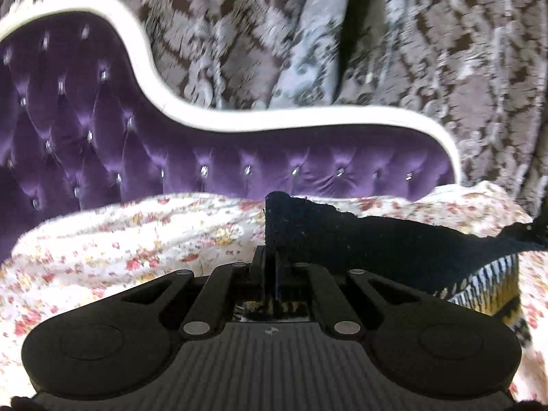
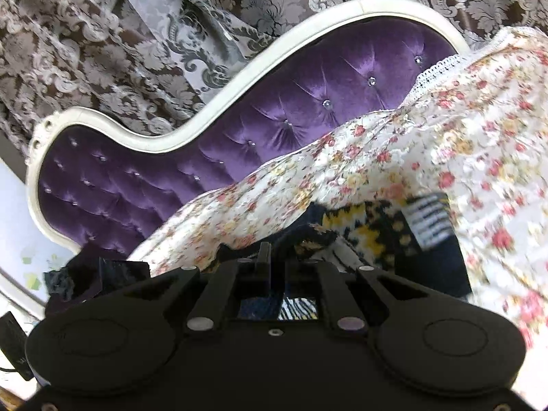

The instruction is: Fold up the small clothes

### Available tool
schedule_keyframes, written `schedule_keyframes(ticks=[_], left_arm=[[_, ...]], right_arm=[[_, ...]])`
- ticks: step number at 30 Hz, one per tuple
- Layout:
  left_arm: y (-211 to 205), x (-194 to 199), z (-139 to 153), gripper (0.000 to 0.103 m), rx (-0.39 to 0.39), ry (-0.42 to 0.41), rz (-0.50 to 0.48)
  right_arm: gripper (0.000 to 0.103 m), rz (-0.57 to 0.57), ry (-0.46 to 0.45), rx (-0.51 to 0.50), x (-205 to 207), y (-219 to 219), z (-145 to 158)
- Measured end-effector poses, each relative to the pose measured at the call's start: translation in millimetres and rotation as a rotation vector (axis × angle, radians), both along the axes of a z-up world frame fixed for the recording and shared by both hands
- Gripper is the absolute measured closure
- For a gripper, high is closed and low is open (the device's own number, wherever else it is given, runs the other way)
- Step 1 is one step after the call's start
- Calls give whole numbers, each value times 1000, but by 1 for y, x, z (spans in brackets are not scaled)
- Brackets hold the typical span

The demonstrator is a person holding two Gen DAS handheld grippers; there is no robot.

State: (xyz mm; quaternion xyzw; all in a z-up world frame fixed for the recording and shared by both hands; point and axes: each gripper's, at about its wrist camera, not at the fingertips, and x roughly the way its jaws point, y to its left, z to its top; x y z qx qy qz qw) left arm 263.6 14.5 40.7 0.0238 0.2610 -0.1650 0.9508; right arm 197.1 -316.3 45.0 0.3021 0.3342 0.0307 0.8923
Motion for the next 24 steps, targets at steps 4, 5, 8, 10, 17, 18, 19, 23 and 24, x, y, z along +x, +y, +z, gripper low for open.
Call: schedule_keyframes(ticks=[4,5,8,10,17,18,19,23,24], left_arm=[[-6,25,-24,98,29,39,25],[-7,30,-30,98,34,51,30],[-10,46,-45,98,39,101,51],[-10,54,-55,98,34,138,65],[-10,71,-75,95,66,224,80],[-10,74,-76,95,71,231,82],[-9,75,-77,95,71,239,89],[-9,82,-80,95,81,261,103],[-10,81,-79,95,92,256,104]], right_arm=[[89,-15,40,-37,30,1,-22],[89,-19,51,-41,36,0,-28],[89,-30,88,-42,52,-4,-48],[89,-34,109,-49,60,-6,-62],[79,-22,101,-19,65,-14,-78],[76,-17,85,-28,61,-14,-76],[71,-17,73,-38,60,-14,-74],[44,-57,14,-113,50,-18,-62],[44,-71,3,-126,48,-20,-59]])
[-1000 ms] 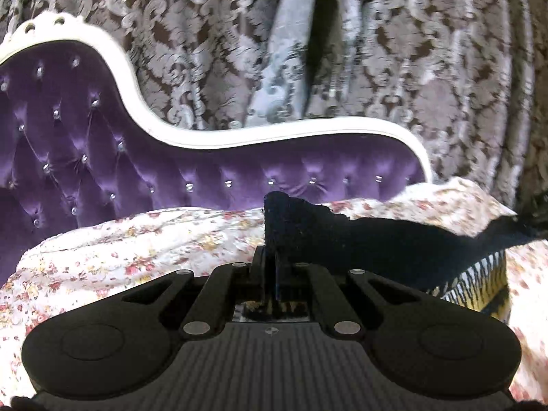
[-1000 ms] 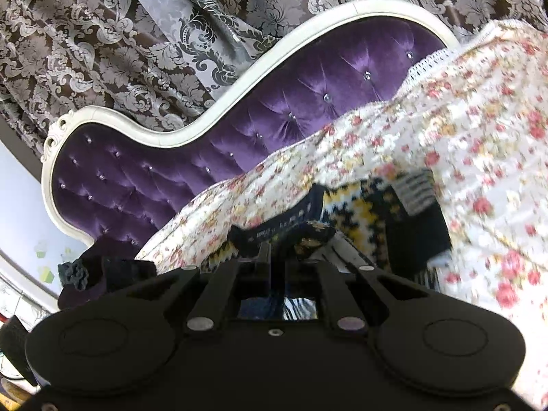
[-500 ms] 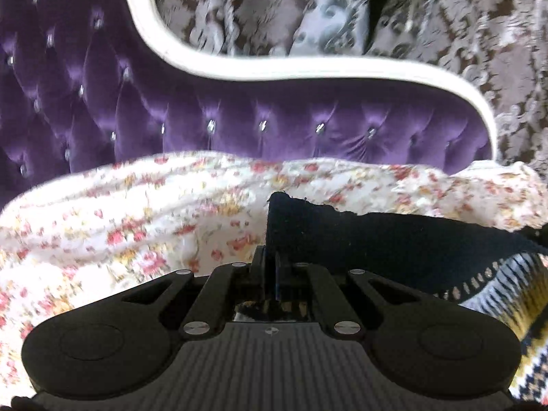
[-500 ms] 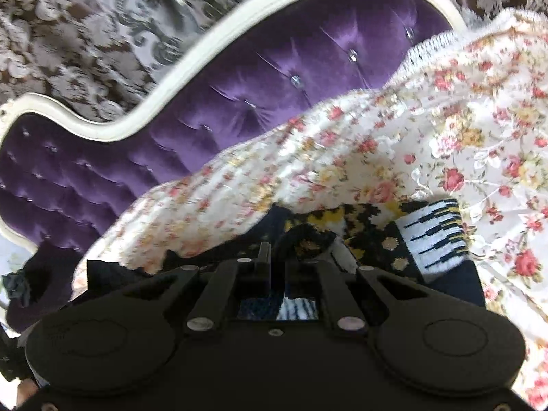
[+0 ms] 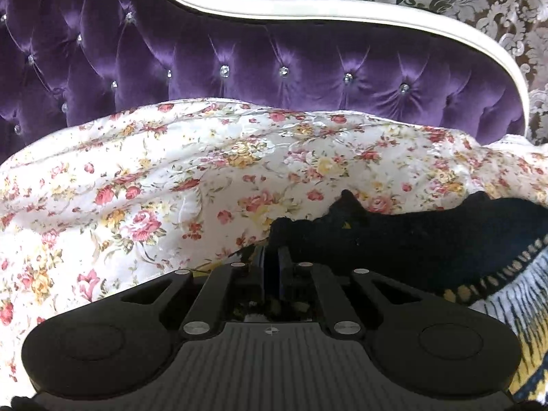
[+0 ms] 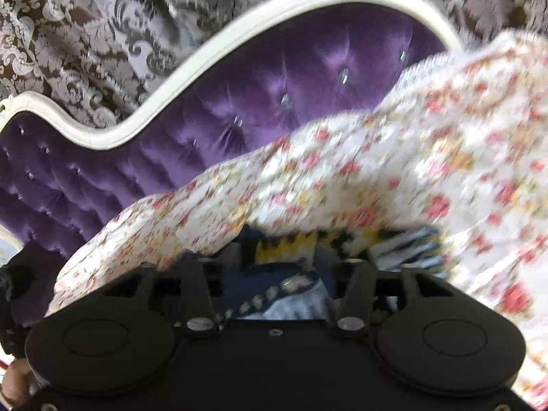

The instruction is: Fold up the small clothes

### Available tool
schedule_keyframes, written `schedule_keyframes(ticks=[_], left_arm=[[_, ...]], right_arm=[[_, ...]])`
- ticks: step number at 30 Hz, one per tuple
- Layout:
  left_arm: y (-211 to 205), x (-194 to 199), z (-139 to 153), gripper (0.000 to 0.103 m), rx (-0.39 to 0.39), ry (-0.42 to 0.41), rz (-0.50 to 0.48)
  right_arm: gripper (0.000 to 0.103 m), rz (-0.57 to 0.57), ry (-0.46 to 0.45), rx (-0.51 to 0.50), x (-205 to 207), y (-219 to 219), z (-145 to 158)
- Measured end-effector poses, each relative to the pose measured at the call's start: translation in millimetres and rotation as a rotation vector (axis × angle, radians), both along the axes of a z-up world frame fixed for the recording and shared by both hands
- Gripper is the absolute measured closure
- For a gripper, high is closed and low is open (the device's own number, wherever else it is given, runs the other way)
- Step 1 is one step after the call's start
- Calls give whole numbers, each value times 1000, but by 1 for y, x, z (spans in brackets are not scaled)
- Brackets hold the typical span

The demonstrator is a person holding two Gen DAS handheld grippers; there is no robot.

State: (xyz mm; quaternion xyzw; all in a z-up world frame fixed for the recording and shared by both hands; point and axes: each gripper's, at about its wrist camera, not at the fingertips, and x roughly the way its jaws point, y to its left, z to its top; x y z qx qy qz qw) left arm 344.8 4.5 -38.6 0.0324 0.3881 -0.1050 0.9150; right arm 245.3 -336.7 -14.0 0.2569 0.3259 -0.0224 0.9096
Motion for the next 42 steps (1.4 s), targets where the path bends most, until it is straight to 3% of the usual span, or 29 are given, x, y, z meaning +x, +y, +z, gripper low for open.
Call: schedule_keyframes(ticks=[7,9,10,12,19,21,24,25,28,31,33,36,38,40,41,42], left_arm=[[10,-19,25,93,-9,-45,-19],[14,-32,33,87,4,-45,-41],[16,-39,35,78,6,-44,-49],[21,-53,38,74,1,-43,-59],[19,-89,22,72,31,35,-142],[13,-93,13,72,69,31,-149],[7,-97,4,71,116,1,-155],[6,-99,3,70,123,-5,-154],[5,-100,1,70,138,-12,-154],[7,-100,2,69,131,-7,-147],[9,-102,2,68,130,-6,-144],[8,-105,2,68,135,-13,-143],[8,-105,1,67,132,-16,-135],[8,-105,0,66,119,-16,-122],[8,-105,0,66,112,-16,-117],[9,-105,-1,65,107,-17,-113]], right_arm=[[44,73,15,-53,-15,-3,3],[44,96,32,-69,-21,1,-2],[44,103,39,-76,-23,3,-5],[44,109,53,-84,-29,6,-11],[48,103,53,-107,-45,11,-20],[62,100,56,-125,-47,14,-21],[97,115,72,-158,-49,22,-22],[98,113,75,-181,-49,25,-23],[98,119,65,-308,-53,38,-18],[98,23,81,-434,-55,34,-13],[98,-22,112,-391,-54,15,-16],[97,-34,101,-231,-60,-15,-20],[86,-7,58,-149,-64,-24,-18],[85,16,22,-130,-66,-21,-16],[77,37,9,-125,-65,-20,-16],[54,53,1,-117,-64,-17,-16]])
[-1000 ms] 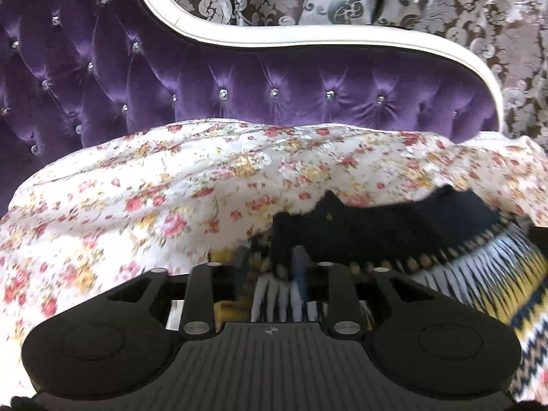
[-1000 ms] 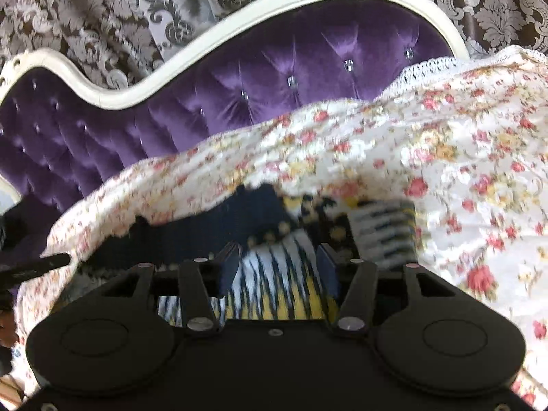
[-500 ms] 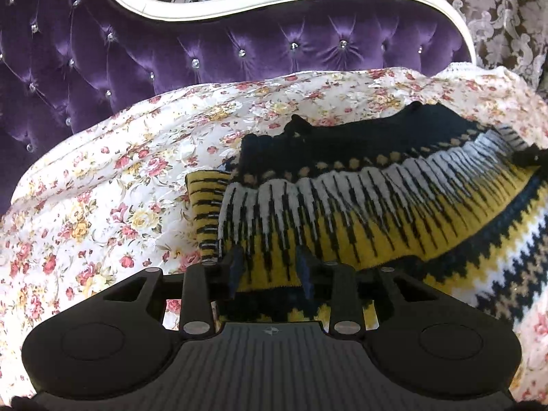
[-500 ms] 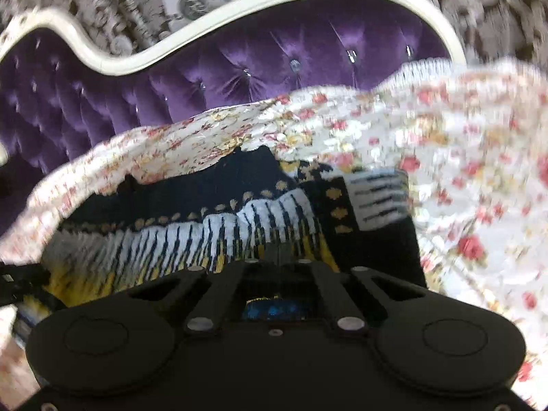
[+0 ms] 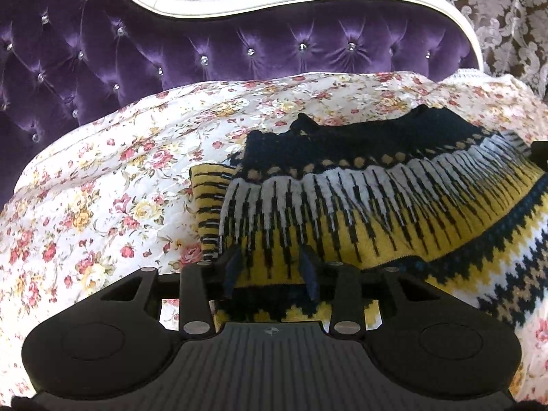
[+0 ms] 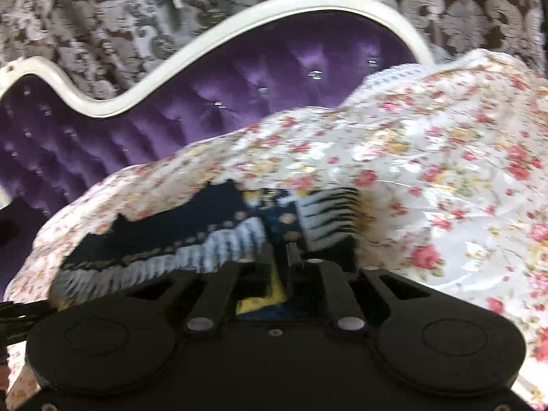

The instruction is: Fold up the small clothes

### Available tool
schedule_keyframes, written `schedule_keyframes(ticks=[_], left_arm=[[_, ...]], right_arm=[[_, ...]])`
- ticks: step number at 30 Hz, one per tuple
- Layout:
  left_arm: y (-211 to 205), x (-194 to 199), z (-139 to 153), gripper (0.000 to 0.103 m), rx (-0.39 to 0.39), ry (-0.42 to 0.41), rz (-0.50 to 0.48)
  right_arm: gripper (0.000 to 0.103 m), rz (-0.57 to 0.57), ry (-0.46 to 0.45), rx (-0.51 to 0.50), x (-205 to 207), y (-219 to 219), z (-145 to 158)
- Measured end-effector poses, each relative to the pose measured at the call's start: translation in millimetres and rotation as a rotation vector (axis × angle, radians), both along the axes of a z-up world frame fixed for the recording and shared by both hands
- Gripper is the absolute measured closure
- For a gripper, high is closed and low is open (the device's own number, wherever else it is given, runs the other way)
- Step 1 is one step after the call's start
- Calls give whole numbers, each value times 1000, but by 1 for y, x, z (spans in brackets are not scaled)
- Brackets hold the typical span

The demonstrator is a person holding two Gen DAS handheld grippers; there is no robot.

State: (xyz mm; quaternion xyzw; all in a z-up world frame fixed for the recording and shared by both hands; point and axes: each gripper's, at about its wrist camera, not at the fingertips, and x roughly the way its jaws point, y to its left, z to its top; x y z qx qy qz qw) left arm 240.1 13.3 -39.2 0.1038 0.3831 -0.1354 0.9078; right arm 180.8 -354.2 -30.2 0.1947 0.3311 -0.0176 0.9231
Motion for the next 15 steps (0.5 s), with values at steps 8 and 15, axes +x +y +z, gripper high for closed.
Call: schedule_keyframes(ticks=[8,15], left_arm=[[3,0,0,61,-40,-2,6],[3,0,1,59,-50,-2,12]], right_arm=[[38,69,11,-10,12,25,-14],[91,77,32,-179,15,44,-5]])
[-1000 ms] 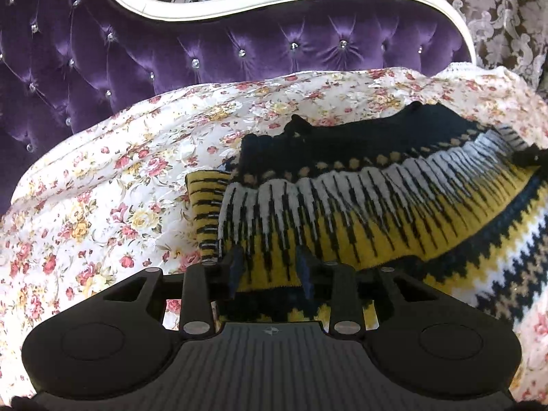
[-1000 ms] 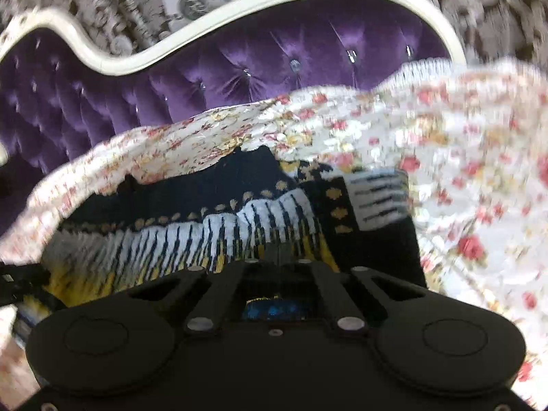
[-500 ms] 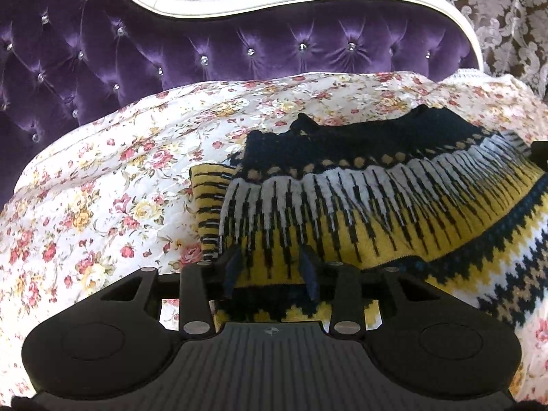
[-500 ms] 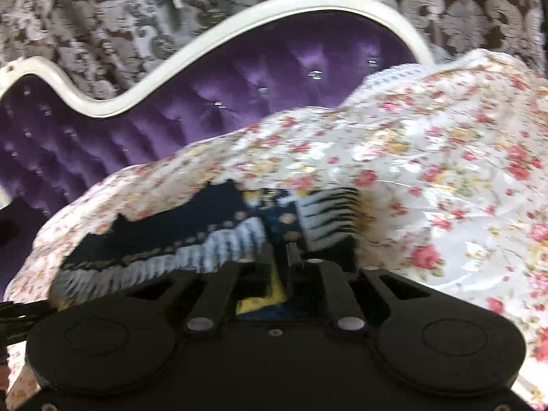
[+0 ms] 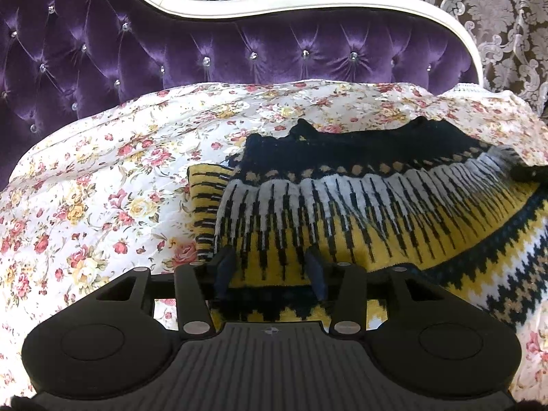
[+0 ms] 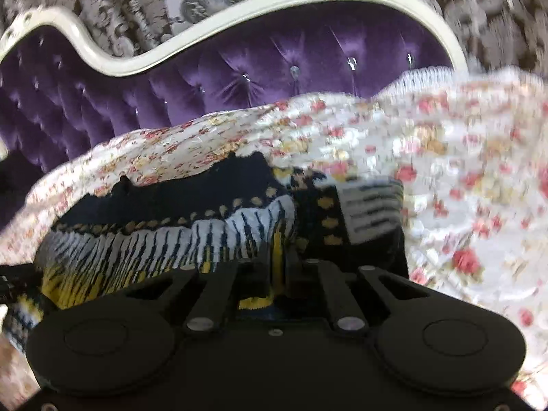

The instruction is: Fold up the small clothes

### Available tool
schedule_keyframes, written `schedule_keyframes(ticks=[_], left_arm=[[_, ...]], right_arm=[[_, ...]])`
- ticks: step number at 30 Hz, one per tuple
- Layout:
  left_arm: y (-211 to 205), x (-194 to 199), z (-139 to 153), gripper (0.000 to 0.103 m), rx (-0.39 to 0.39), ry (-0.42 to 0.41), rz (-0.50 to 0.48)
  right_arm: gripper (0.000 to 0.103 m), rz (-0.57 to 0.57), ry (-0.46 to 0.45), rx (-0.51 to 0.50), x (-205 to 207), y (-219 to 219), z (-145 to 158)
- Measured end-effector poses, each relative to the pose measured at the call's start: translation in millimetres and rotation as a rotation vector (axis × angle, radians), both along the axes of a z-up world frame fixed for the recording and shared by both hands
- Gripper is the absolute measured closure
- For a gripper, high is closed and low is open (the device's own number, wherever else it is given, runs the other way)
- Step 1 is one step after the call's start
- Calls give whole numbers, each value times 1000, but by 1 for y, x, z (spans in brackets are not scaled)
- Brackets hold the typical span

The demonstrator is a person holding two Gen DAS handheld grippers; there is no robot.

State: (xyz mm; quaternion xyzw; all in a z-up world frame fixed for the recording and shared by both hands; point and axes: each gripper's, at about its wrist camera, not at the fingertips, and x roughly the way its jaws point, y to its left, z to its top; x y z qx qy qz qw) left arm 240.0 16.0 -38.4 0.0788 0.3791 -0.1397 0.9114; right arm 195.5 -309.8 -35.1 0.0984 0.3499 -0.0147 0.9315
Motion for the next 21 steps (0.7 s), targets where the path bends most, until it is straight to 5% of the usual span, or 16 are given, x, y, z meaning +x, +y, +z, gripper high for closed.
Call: schedule_keyframes(ticks=[3,7,11,15,19,21], left_arm=[[0,0,2,58,8,16,-7],[-3,1,4,57,25,38,4],[-7,3,4,50,41,57,13],[-15,5,2,47,77,65,22],[-21,4,0,44,108,63,29],[-23,4,-1,44,123,60,30]], right_arm=[[96,-71,-19,-160,-1,2,9],[95,-147,70,31,5,-30,-8],[90,-118,57,-13,2,-22,-6],[76,-116,51,-18,0,-21,-8],[41,-128,45,11,-2,-25,-6],[38,-128,43,11,-4,-24,-5]])
